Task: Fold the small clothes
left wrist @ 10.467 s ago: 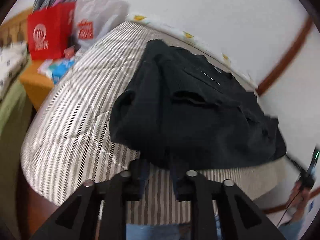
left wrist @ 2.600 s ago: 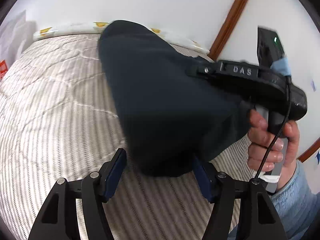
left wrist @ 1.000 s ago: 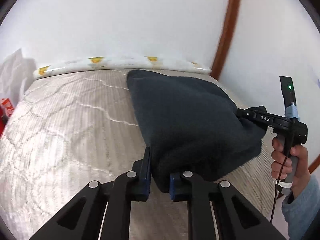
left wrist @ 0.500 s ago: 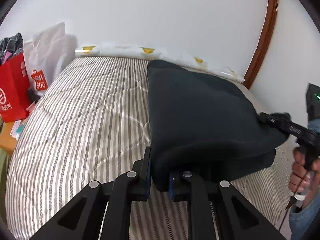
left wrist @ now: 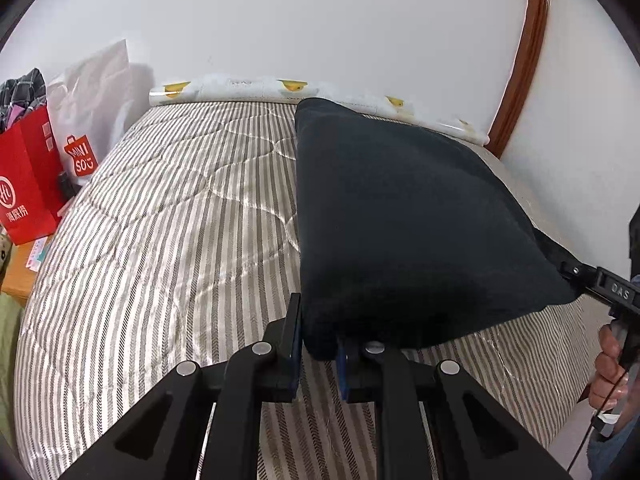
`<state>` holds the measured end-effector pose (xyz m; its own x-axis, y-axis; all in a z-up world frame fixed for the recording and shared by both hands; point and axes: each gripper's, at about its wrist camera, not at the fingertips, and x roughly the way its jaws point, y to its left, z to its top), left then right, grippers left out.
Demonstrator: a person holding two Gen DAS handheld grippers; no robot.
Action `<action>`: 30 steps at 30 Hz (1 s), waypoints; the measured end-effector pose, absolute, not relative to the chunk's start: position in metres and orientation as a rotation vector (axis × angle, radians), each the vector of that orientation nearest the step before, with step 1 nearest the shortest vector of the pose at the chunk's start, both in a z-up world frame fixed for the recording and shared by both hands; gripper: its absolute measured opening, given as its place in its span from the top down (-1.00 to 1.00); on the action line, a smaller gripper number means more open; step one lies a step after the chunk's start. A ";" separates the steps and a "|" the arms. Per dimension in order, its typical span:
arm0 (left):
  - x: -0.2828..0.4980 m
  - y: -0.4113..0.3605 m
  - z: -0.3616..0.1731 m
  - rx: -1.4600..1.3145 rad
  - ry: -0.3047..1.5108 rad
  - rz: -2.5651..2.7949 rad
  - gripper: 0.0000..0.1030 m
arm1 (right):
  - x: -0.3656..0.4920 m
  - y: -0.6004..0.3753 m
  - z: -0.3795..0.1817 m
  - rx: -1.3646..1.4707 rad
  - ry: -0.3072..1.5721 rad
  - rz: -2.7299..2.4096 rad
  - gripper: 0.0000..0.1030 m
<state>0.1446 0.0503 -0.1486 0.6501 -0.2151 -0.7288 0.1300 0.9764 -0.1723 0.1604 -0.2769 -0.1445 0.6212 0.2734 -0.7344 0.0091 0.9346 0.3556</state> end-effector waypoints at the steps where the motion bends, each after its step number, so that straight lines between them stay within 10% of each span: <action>1: 0.144 0.052 -0.149 -0.114 0.844 -0.202 0.74 | 0.164 -0.280 -0.148 0.381 0.905 0.155 -0.14; 10: 0.143 0.056 -0.150 -0.113 0.849 -0.219 0.74 | 0.193 -0.275 -0.169 0.528 0.991 0.267 -0.25; 17: 0.148 0.052 -0.151 -0.112 0.836 -0.220 0.79 | 0.202 -0.267 -0.156 0.451 0.954 0.302 0.53; 30: 0.146 0.003 -0.149 -0.059 0.855 -0.279 0.80 | 0.257 -0.301 -0.145 0.340 0.966 0.290 0.50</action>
<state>0.1459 0.0029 -0.1491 0.6220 -0.2662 -0.7363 0.2188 0.9621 -0.1630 0.2570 -0.3008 -0.1452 0.5373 0.3878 -0.7490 -0.0887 0.9091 0.4070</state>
